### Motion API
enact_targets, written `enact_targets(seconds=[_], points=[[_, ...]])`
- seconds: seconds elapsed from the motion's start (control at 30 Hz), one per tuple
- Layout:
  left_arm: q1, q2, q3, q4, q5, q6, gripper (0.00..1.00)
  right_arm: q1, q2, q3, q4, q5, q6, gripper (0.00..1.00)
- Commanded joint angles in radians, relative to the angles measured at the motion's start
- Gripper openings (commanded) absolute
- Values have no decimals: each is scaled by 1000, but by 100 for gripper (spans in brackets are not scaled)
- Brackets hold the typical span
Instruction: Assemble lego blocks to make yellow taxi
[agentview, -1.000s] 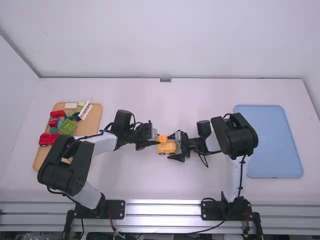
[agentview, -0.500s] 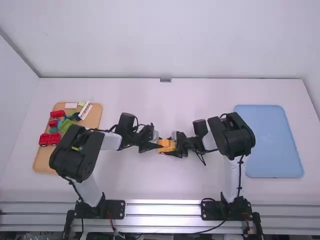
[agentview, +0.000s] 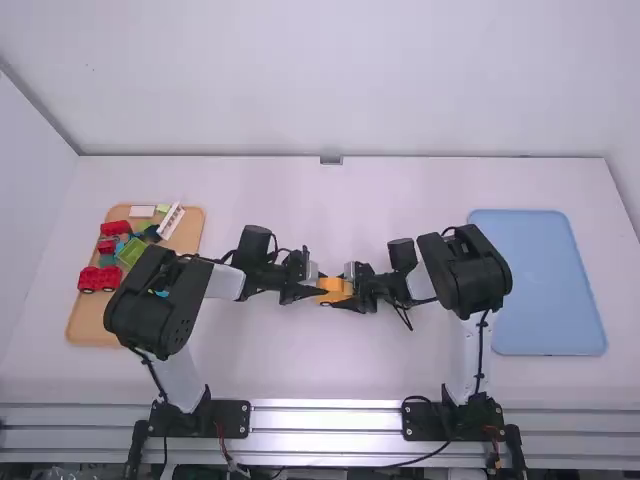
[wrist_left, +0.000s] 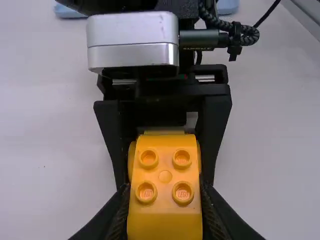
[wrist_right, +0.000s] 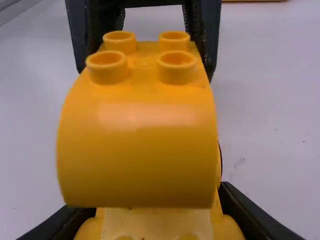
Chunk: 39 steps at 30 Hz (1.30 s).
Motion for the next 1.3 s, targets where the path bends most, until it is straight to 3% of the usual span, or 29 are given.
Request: enact_targets(seconds=[0.0,0.57,1.03,1.27], points=[[-12,11,-9,2,14,-3,11,1,11,24,-6,-1,4,52],[-18,95,-9,126,2,-87,9,15,11,28,-5,-5,6,53],[-24,99,-9,48,-10,-62,12,6,11,28,-5,-13,6,53],[-100,100,-9,15,-183,-60,13,13,11,31,-5,-8,6,53]])
